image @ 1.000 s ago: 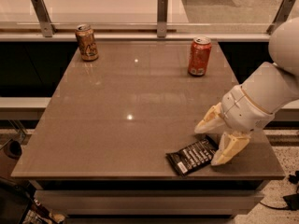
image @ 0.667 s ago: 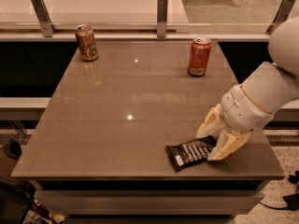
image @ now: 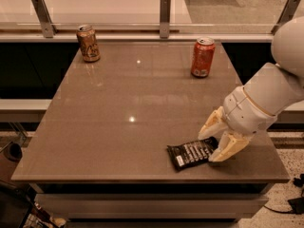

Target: Move rxbar chocolate near orange can

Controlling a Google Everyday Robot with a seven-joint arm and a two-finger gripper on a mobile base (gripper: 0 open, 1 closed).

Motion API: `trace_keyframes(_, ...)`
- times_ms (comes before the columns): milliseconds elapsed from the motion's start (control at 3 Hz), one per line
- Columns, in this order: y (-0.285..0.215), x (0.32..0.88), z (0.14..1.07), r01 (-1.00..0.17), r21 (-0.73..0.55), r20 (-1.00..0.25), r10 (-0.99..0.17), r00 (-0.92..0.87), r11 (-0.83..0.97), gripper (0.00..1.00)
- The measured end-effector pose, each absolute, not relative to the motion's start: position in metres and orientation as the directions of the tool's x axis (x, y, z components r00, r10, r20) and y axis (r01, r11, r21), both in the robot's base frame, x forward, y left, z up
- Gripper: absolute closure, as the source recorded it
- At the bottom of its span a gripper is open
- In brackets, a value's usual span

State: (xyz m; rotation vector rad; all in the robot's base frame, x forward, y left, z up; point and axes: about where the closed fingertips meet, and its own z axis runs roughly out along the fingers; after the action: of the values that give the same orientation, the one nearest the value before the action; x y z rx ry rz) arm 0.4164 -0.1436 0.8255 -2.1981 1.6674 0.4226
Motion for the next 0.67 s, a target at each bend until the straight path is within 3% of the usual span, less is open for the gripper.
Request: trace_keyframes(667, -0.153, 0.429, 0.845, -0.972, -0.118, -0.401, -0.885, 0.235, -0.204, 1.00)
